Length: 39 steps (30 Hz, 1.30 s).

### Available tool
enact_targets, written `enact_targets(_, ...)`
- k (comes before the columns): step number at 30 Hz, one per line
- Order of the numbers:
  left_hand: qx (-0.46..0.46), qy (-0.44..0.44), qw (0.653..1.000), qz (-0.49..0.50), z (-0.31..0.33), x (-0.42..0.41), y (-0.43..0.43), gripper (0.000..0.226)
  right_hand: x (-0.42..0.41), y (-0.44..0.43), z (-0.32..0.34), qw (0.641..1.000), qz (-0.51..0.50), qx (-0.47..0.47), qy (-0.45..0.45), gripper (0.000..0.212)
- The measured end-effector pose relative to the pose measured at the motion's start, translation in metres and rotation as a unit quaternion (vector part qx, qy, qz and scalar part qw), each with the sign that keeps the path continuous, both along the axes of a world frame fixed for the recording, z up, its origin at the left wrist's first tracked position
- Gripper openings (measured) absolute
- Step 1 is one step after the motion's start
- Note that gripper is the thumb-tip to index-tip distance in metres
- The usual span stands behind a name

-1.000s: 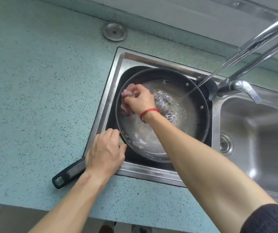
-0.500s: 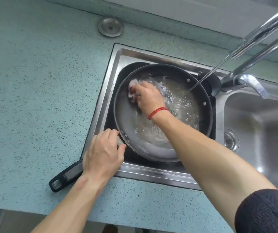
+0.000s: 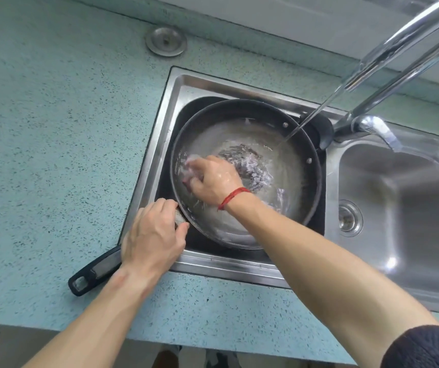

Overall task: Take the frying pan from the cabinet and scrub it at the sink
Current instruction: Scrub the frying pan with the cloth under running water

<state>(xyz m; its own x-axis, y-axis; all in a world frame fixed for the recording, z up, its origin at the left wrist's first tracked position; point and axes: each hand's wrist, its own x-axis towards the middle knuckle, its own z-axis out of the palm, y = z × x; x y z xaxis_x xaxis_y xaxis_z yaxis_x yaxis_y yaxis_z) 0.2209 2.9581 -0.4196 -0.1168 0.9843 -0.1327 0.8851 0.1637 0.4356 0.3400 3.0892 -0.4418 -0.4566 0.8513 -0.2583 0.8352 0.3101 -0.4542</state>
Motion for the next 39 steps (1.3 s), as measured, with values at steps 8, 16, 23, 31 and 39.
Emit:
enact_targets(8,-0.002,-0.010,1.000,0.009,0.003,0.001,-0.001,0.018,0.060,-0.035,0.029,0.983,0.081,-0.129,-0.107,0.016)
enact_targets(16,0.003,-0.010,1.000,0.011,0.001,0.000,0.000,0.016,0.116,-0.003,0.037,0.973,0.038,-0.056,-0.219,0.019)
enact_targets(23,0.011,-0.006,1.000,0.019,-0.002,0.000,0.002,0.023,0.111,0.020,0.016,0.983,-0.091,0.046,-0.150,0.024)
enact_targets(31,0.023,-0.007,1.000,0.002,-0.005,-0.002,0.001,0.023,0.092,0.042,0.011,0.977,-0.184,0.079,-0.075,0.027)
enact_targets(39,0.022,0.002,1.000,-0.001,-0.004,0.000,0.002,0.021,0.048,0.046,-0.006,0.976,-0.200,0.092,-0.002,0.027)
